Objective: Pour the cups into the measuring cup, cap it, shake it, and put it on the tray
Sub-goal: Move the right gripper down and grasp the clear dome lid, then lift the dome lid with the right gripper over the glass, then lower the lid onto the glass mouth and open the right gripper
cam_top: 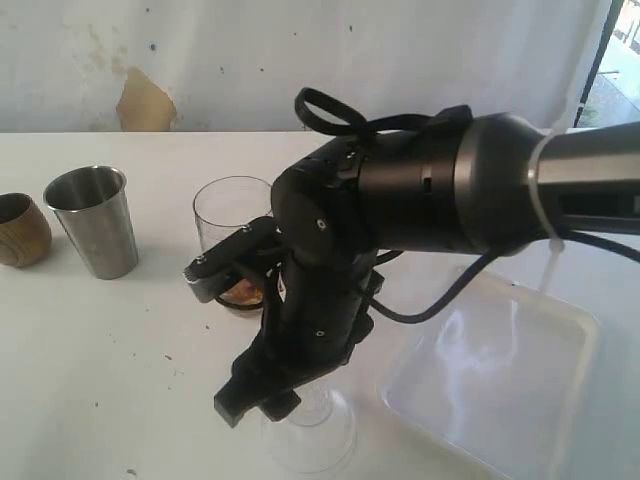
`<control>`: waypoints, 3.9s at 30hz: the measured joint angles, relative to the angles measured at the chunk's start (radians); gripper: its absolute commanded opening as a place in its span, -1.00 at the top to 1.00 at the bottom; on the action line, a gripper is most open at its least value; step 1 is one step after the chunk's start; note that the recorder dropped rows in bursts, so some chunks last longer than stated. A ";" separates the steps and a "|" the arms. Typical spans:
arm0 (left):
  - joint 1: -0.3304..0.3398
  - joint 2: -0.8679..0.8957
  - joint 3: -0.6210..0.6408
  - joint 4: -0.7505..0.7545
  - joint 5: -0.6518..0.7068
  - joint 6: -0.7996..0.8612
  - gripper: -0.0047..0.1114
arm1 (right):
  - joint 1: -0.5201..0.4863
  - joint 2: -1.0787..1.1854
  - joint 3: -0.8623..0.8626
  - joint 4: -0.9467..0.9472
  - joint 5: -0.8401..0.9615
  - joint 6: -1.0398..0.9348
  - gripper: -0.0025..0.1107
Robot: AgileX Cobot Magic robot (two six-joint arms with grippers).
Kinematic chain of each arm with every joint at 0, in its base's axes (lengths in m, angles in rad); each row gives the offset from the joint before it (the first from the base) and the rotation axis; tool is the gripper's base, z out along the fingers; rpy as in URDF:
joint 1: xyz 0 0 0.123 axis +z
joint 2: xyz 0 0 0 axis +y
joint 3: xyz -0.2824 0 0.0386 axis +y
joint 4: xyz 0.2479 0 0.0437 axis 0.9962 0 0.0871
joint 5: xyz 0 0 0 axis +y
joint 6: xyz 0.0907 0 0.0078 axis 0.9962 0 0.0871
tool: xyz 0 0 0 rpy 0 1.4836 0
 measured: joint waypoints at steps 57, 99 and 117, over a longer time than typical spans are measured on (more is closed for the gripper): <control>0.000 0.000 0.000 0.000 -0.002 0.000 0.92 | -0.110 0.197 -0.821 -0.076 0.343 0.021 0.96; 0.000 0.000 0.000 0.000 -0.002 0.000 0.92 | -0.114 0.224 -0.830 -0.091 0.324 0.017 0.96; 0.000 0.000 0.000 0.000 -0.002 0.000 0.92 | -0.115 0.266 -0.834 -0.080 0.292 0.020 -0.10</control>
